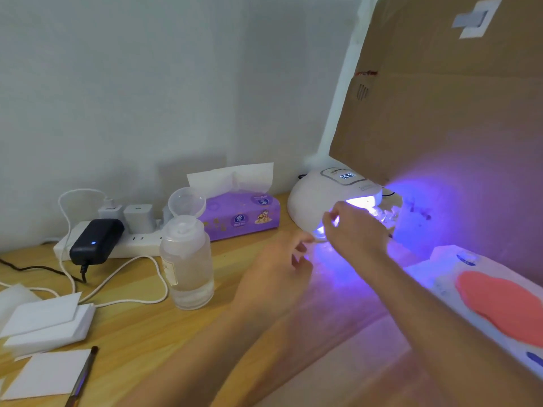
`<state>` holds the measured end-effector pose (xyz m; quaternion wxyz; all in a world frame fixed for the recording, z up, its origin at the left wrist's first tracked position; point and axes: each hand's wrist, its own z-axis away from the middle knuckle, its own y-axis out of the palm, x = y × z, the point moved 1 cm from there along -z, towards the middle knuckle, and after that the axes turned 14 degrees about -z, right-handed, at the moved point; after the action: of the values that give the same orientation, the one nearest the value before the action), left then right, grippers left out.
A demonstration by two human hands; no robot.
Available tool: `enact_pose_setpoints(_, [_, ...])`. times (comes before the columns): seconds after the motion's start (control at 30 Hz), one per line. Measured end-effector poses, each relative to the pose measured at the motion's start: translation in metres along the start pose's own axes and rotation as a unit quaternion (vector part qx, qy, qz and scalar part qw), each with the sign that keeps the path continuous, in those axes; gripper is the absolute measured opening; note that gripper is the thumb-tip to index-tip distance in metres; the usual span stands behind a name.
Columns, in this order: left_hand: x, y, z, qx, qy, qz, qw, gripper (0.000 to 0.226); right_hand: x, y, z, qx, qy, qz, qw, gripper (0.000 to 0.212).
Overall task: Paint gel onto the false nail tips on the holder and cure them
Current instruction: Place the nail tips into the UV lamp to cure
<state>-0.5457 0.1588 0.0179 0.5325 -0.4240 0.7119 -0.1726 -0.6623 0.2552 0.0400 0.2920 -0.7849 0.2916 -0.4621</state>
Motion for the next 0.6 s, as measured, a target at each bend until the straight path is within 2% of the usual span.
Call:
enact_pose_setpoints(0.07, [-0.005, 0.0, -0.021, -0.019, 0.002, 0.017, 1.0, 0.032, 0.005, 0.012, 0.016, 0.0, 0.034, -0.176, 0.984, 0.022])
enact_pose_setpoints(0.1, [-0.007, 0.0, -0.031, -0.025, 0.0, 0.015, 1.0, 0.031, 0.004, 0.02, 0.023, -0.003, 0.039, -0.218, 0.975, 0.023])
enact_pose_setpoints(0.2, [-0.01, 0.004, -0.056, -0.012, -0.002, -0.018, 1.0, 0.039, -0.003, 0.035, 0.036, -0.003, 0.019, -0.225, 0.974, 0.026])
enact_pose_setpoints(0.37, [-0.008, 0.011, -0.101, 0.029, -0.002, -0.081, 0.996, 0.044, -0.007, 0.039, 0.035, -0.048, -0.007, -0.269, 0.962, 0.041])
enact_pose_setpoints(0.6, [-0.015, 0.04, -0.174, 0.119, -0.023, -0.205, 0.971, 0.048, -0.013, 0.045, 0.032, -0.014, -0.022, -0.273, 0.962, 0.044])
